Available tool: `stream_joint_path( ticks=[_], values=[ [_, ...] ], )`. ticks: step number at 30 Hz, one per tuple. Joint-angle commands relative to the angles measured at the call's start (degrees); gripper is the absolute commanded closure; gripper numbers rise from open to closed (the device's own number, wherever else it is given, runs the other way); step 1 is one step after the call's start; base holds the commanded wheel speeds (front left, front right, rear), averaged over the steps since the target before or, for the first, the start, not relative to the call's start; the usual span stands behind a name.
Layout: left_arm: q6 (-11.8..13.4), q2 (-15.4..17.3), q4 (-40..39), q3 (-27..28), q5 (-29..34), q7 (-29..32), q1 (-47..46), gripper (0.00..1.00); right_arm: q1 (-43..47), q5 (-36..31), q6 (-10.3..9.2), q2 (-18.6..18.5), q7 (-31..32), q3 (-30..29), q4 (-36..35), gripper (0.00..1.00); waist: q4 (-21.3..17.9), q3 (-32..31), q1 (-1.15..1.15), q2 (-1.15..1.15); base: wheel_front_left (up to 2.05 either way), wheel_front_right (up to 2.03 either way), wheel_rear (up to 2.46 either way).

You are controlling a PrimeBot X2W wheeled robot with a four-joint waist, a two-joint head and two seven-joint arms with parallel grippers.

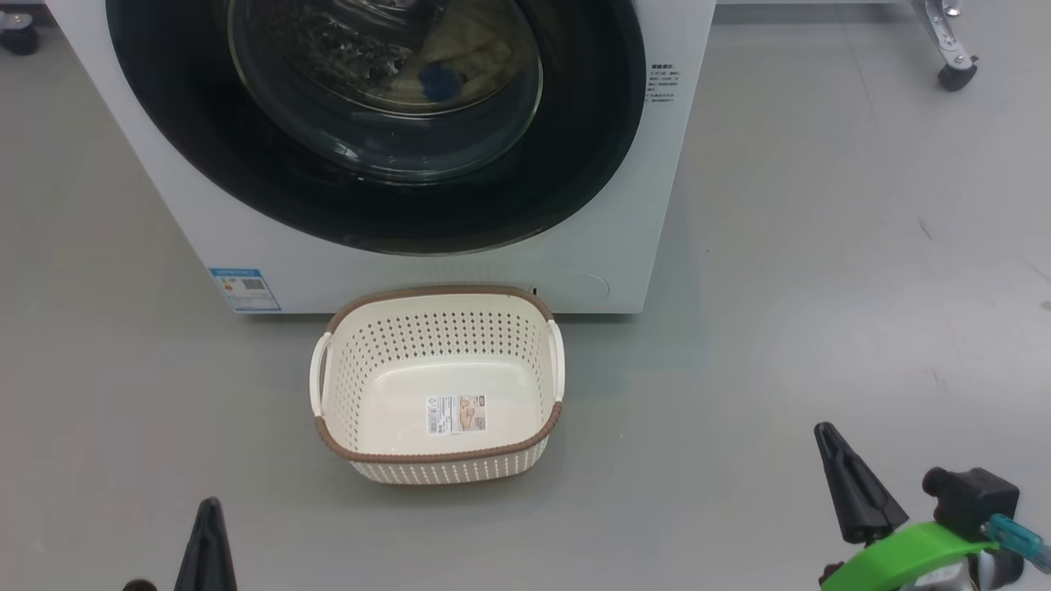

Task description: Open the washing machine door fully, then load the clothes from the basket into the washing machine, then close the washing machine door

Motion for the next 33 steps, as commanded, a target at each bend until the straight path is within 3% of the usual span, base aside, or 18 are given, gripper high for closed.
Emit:
stream_joint_path(
  ticks=[1, 33],
  values=[
    [0.0, 0.4, -1.6, 0.3, -1.0, 0.0, -1.1, 1.00, -2.0, 1.1, -0.01, -0.6, 0.1, -0.6, -1.8, 1.00, 0.0, 0.0, 0.00, 0.00, 0.00, 0.00, 0.00],
    [-0.1, 0.3, 0.3, 1.6, -21.0, 5.4, -4.7, 1.00, -4.2, 20.4, -0.06, 0.0, 4.9, -2.7, -1.4, 1.00, 0.7, -0.6, 0.00, 0.00, 0.00, 0.00, 0.00]
  ],
)
